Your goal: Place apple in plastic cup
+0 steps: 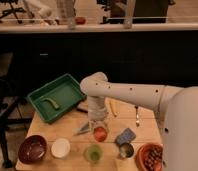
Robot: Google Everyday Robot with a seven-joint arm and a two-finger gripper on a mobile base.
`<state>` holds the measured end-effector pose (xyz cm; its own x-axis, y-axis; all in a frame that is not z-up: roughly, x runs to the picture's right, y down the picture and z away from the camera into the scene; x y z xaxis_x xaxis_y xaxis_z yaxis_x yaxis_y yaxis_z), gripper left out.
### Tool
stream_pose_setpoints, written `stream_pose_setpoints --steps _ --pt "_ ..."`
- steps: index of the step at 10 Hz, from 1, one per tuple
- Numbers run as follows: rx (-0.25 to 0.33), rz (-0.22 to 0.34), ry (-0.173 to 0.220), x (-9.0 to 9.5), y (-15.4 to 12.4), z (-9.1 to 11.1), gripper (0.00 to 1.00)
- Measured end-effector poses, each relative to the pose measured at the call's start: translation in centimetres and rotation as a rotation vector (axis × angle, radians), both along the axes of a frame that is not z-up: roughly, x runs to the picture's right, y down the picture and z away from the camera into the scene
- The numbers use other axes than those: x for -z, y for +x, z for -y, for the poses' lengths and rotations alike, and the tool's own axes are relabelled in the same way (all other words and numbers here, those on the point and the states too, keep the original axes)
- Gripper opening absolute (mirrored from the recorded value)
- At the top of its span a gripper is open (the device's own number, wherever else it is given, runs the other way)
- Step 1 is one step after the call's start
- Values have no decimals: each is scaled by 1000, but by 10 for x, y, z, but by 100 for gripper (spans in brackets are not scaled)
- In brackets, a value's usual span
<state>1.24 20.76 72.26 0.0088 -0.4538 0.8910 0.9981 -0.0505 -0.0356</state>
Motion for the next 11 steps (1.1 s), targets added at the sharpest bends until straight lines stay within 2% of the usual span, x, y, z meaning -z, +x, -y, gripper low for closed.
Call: stream_pose_setpoints --steps 1,2,3,8,11 --pt "-5 -4 -9 0 1 -1 0" --pt "-16 -17 -37 3 4 -3 0" --pt "-23 -22 -44 5 5 -4 0" --pt "-11 -20 -38 22 -5 -7 0" --pt "12 -3 -41 29 -18 -18 0"
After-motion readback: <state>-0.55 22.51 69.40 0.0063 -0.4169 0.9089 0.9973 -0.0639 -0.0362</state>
